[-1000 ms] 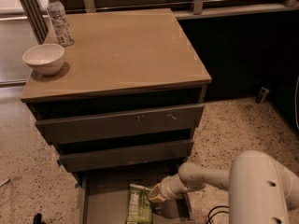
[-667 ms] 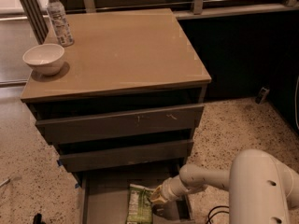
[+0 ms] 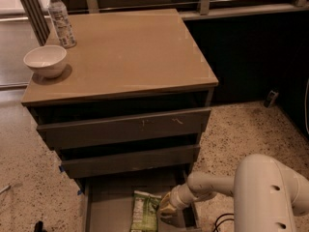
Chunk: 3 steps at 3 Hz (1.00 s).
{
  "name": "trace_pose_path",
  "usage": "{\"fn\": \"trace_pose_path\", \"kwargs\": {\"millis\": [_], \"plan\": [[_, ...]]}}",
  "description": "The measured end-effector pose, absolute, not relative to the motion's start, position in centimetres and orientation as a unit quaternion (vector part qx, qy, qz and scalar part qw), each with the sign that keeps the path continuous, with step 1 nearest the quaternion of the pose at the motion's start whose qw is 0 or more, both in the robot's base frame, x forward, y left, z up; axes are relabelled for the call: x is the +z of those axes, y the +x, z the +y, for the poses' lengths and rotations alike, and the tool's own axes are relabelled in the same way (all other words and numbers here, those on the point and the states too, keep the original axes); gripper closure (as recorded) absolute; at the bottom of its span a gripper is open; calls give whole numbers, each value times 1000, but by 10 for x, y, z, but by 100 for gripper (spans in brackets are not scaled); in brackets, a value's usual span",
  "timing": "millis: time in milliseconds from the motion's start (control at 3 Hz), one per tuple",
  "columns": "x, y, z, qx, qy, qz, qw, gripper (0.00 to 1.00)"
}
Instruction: Pick green jalapeno chip bag from bottom drawer and place on counter
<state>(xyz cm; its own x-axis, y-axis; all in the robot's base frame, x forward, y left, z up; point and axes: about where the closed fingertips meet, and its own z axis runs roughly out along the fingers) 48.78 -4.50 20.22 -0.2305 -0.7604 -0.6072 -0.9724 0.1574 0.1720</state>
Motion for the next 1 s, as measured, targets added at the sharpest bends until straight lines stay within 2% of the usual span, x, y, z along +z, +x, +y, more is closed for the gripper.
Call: {"fn": "trace_pose_path", "kwargs": {"millis": [333,667,1000], "plan": [[194,492,-51,273,-584,737,202,18],[181,498,-55,282,-577,733,223,17],[168,507,-56,292,-572,730,234,25]]}}
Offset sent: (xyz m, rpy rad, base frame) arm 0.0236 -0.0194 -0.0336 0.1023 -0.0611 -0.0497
